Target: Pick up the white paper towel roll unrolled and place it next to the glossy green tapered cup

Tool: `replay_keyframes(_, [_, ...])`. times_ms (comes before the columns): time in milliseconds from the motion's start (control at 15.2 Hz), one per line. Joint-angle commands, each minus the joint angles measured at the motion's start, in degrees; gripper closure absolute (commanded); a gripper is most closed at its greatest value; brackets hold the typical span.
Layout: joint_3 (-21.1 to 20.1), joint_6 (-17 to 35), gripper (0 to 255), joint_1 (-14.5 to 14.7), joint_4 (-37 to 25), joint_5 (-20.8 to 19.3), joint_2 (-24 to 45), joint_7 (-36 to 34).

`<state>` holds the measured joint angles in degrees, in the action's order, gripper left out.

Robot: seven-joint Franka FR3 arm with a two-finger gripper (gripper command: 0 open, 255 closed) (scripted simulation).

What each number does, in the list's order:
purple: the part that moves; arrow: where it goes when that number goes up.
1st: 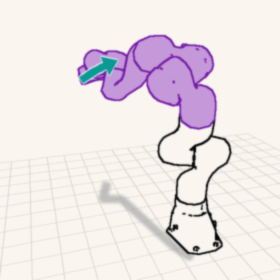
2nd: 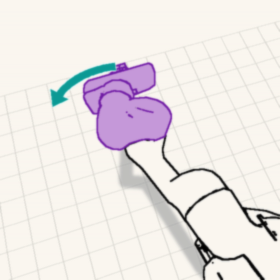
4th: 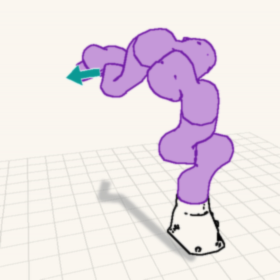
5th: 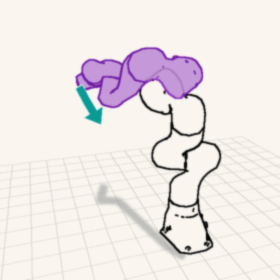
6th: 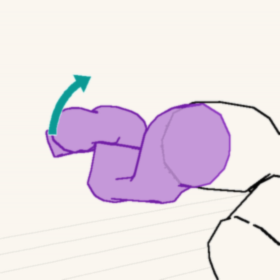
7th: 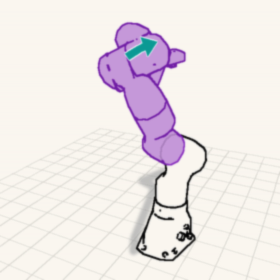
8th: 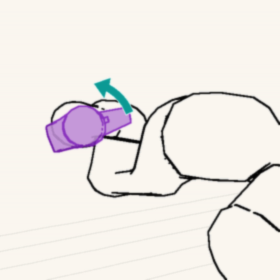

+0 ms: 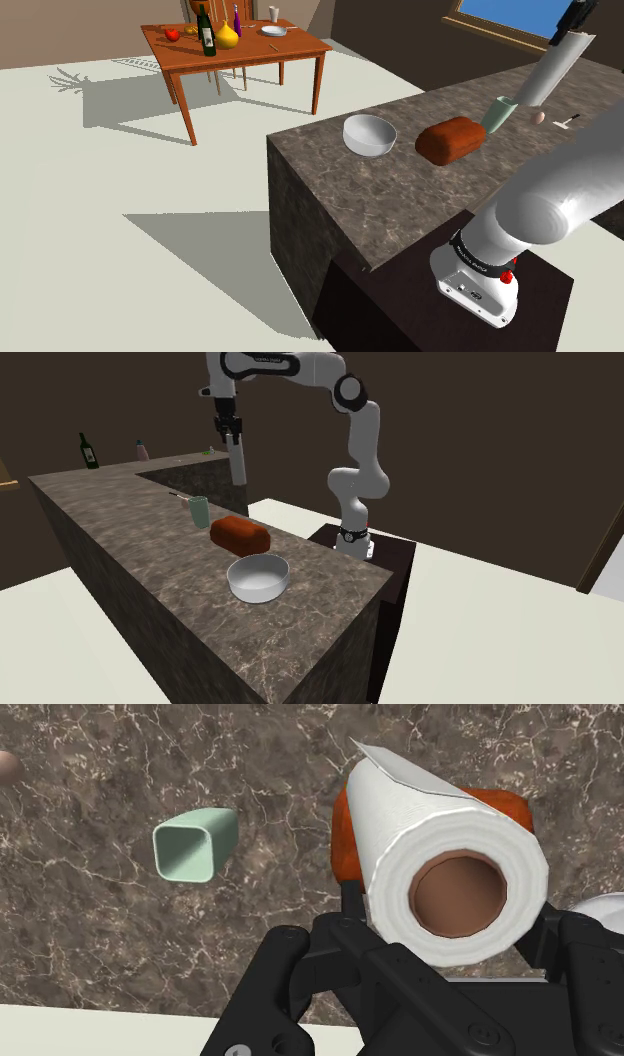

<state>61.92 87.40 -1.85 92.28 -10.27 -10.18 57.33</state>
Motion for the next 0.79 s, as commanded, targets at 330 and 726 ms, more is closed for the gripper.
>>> replay_keyframes(330, [8.0,-3.1,255,-19.5,-15.9,27.6,29.8,24.6])
replay_keyframes(726, [-1.9,-12.1,255,-47.1,-40.7,41.4,46.7,30.4])
